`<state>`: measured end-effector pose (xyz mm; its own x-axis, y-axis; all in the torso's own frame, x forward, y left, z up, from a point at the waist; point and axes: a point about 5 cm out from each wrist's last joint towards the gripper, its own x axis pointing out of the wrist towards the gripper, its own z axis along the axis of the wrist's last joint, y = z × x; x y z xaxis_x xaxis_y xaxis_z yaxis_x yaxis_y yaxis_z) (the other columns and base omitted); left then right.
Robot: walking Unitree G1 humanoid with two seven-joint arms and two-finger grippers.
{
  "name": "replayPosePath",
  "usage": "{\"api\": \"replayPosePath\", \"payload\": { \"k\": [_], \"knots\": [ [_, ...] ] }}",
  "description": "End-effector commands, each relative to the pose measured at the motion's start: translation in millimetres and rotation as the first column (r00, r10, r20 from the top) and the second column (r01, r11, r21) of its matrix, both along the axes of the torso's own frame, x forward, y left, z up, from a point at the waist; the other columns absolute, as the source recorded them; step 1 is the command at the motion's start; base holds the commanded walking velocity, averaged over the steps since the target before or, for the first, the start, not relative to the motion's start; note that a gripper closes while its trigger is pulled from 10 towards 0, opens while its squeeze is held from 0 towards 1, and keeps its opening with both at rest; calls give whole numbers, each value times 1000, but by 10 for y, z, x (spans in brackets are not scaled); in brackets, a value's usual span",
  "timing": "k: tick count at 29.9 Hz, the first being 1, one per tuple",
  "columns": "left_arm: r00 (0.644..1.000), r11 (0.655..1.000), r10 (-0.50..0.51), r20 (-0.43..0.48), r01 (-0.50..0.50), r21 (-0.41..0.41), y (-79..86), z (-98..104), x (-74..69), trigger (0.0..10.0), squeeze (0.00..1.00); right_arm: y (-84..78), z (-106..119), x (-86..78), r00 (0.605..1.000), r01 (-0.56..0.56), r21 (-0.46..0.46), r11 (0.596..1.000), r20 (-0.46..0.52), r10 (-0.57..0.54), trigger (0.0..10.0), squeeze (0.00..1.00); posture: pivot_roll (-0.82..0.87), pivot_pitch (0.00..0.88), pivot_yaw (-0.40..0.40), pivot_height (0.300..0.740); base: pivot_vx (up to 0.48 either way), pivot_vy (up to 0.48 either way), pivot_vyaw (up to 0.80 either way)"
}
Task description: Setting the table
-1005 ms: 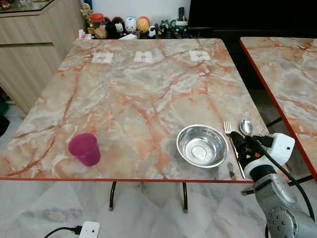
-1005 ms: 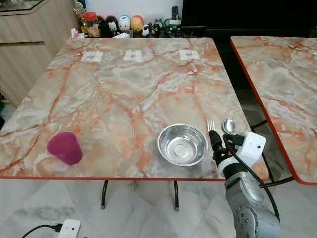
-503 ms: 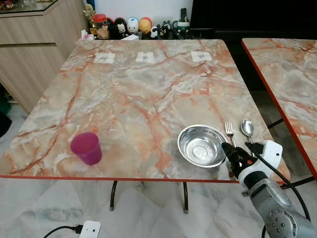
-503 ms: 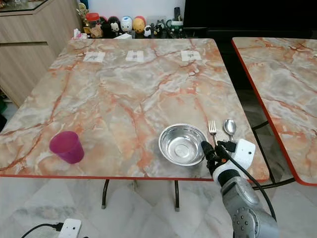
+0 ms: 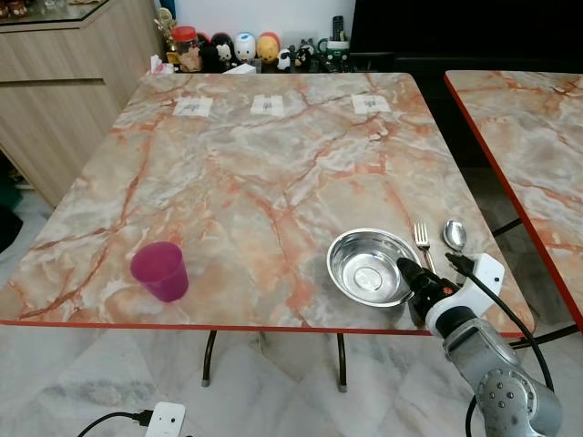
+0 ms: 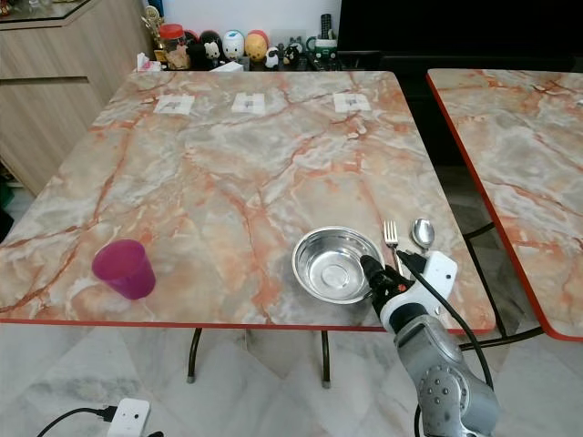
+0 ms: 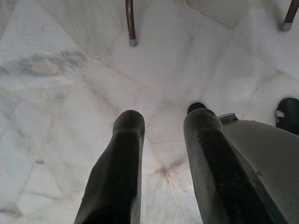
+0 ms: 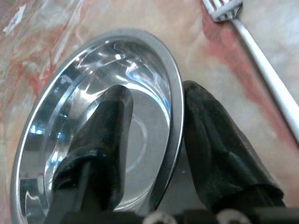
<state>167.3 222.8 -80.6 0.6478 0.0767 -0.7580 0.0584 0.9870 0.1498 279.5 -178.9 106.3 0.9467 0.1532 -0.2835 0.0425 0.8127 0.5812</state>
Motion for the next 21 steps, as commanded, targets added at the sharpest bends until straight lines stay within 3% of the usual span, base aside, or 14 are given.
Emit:
{"api": "replayPosePath", "payload": {
  "k": [1, 8, 9, 10, 11, 12, 21],
  "knots": [
    [1000, 1000, 11, -22, -10, 5, 31, -23, -61, 10000, 0, -7, -47, -8, 1000, 6, 11, 1000, -28, -6, 10000, 0, -53, 118, 12, 740, 0, 0, 0],
    [1000, 1000, 12, -16, -12, 4, 31, -16, -46, 10000, 0, 14, -42, 10, 1000, 10, 23, 1000, -24, -9, 10000, 0, -51, 125, 11, 740, 0, 0, 0],
    [1000, 1000, 12, -15, -12, 4, 31, -15, -44, 10000, 0, 14, -44, 9, 1000, 10, 22, 1000, -25, -10, 7333, 0, -51, 125, 13, 740, 0, 0, 0],
    [1000, 1000, 12, -15, -12, 4, 32, -14, -42, 10000, 0, 11, -46, 9, 1000, 12, 22, 1000, -27, -11, 3333, 0, -51, 126, 12, 740, 0, 0, 0],
    [1000, 1000, 12, -13, -12, 4, 31, -13, -38, 10000, 0, 6, -49, 10, 999, 15, 22, 1000, -29, -14, 2078, 0, -50, 126, 12, 740, 0, 0, 0],
    [1000, 1000, 12, -13, -11, 4, 31, -12, -37, 10000, 0, 2, -48, 11, 999, 17, 22, 1000, -29, -16, 0, 0, -50, 126, 12, 740, 0, 0, 0],
    [1000, 1000, 7, -11, -7, -6, 11, -11, -24, 10000, 0, -1, -31, 15, 1000, 22, 31, 999, -17, -21, 0, 0, -52, 129, 11, 740, 0, 0, 0]
  ]
}}
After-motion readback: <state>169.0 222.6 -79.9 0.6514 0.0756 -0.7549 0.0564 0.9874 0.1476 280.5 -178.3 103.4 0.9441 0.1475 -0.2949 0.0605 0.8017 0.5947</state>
